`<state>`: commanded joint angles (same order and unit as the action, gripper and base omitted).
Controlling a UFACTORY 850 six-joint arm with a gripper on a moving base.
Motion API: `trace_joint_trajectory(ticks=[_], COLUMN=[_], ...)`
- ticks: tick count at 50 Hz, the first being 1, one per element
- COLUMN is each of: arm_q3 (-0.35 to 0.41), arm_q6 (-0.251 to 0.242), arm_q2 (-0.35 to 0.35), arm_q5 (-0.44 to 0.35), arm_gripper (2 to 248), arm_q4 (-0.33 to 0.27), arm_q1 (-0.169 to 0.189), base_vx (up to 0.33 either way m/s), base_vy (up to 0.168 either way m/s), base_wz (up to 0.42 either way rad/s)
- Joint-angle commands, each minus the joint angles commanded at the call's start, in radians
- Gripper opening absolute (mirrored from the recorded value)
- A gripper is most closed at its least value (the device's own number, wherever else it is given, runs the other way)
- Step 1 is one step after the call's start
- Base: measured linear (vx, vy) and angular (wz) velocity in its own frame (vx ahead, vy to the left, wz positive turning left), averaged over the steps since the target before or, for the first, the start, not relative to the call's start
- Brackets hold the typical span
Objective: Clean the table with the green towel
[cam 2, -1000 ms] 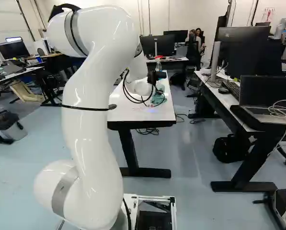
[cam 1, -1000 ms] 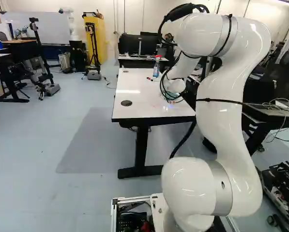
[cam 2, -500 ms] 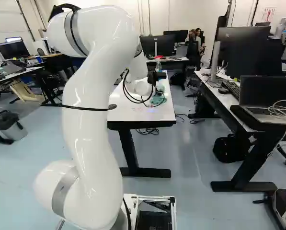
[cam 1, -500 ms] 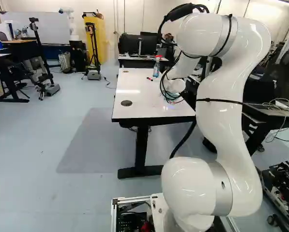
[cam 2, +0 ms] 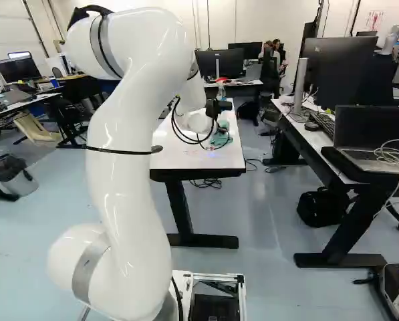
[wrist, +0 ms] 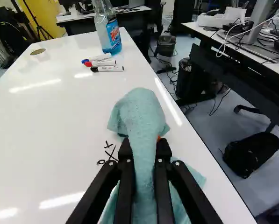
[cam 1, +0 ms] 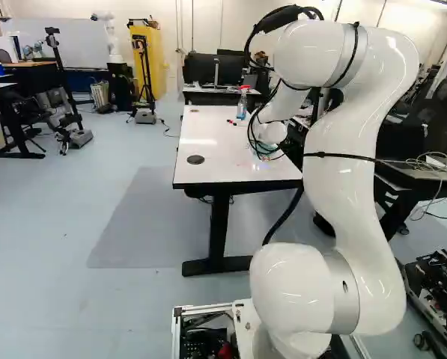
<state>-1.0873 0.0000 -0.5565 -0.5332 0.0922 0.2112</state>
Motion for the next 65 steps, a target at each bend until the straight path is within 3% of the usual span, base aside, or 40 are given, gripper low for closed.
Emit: trace_joint_trajectory(ticks=[15,48,65], arm_q3=[0.004,0.059,0.143], arm_q6=[0.000,0.000,0.000], arm_q2=[0.003,0.044,0.109], arm_q5=[0.000,0.000,0.000], arm_gripper=[47,47,47], arm_q4=[0.000,0.000,0.000], arm_q1=[-0.007,-0.086,-0.078], base_vx=[0.000,0.000,0.000], base_vy=[0.000,0.000,0.000], base_wz=[0.000,0.000,0.000])
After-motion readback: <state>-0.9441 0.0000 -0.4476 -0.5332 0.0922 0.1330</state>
